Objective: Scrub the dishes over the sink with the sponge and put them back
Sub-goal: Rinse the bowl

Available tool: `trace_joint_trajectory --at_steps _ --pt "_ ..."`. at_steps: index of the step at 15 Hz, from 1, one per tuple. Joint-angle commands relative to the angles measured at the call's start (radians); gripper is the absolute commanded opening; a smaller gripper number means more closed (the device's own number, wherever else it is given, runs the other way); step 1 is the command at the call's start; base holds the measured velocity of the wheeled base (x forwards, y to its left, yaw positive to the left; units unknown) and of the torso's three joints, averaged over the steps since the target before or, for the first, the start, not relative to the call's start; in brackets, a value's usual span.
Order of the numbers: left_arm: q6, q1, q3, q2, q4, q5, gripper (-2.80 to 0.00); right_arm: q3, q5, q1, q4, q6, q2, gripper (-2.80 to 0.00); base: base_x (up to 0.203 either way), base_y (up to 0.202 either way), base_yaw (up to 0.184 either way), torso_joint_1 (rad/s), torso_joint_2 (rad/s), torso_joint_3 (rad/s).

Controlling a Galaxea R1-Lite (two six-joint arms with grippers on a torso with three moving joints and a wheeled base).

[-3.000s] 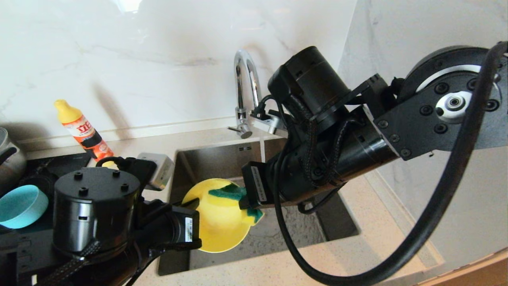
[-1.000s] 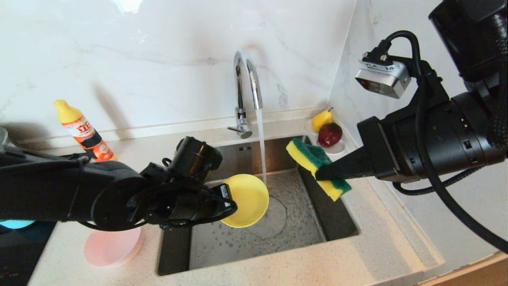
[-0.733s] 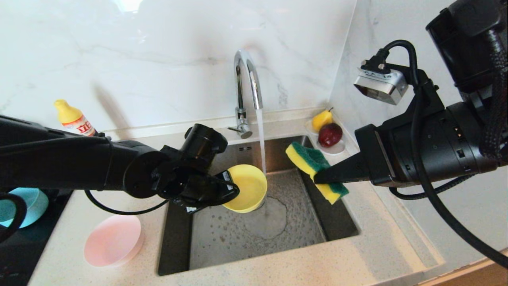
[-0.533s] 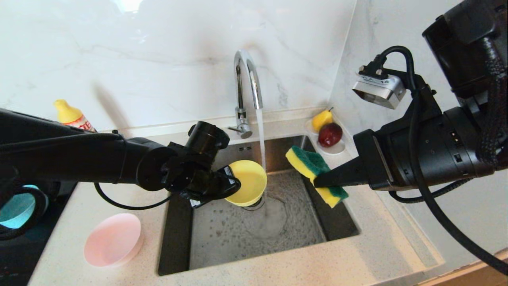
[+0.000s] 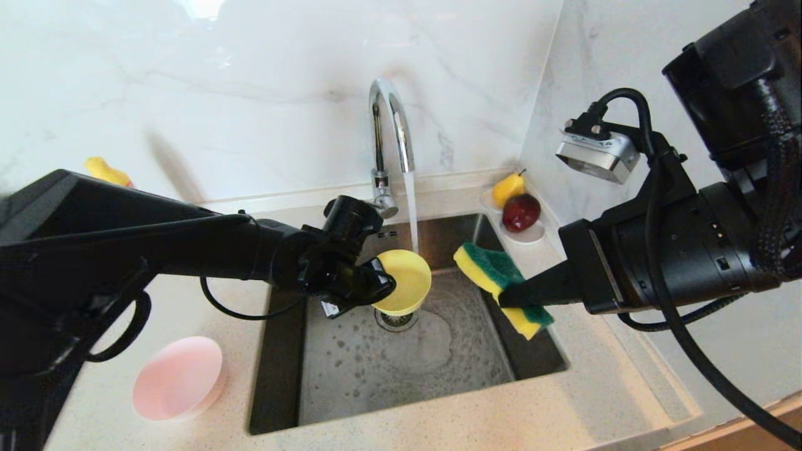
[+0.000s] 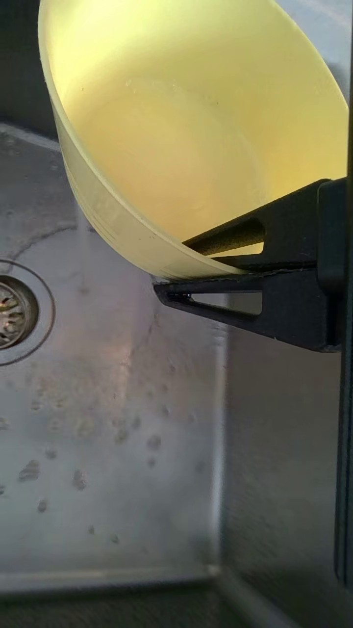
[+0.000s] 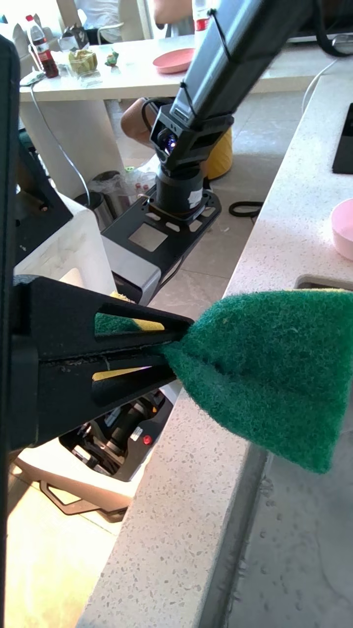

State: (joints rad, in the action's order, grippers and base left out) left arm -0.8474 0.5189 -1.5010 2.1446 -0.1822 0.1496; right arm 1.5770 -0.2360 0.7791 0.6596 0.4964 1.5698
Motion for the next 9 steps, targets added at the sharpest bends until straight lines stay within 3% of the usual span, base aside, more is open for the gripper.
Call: trace_joint_trajectory --at_steps 1,9 --pt "-0.007 0.000 -0.054 0.073 -0.008 0.005 -2.80 -0.009 -0.002 0.000 0.003 0.002 0.000 -2.80 0.000 0.000 0.000 0.000 0.00 0.000" --pt "-0.012 -0.005 -0.169 0.143 -0.011 0.011 -2.80 -0.061 -0.003 0.001 -0.040 -0.015 0.004 -2.80 0.000 0.000 0.000 0.000 0.00 0.000"
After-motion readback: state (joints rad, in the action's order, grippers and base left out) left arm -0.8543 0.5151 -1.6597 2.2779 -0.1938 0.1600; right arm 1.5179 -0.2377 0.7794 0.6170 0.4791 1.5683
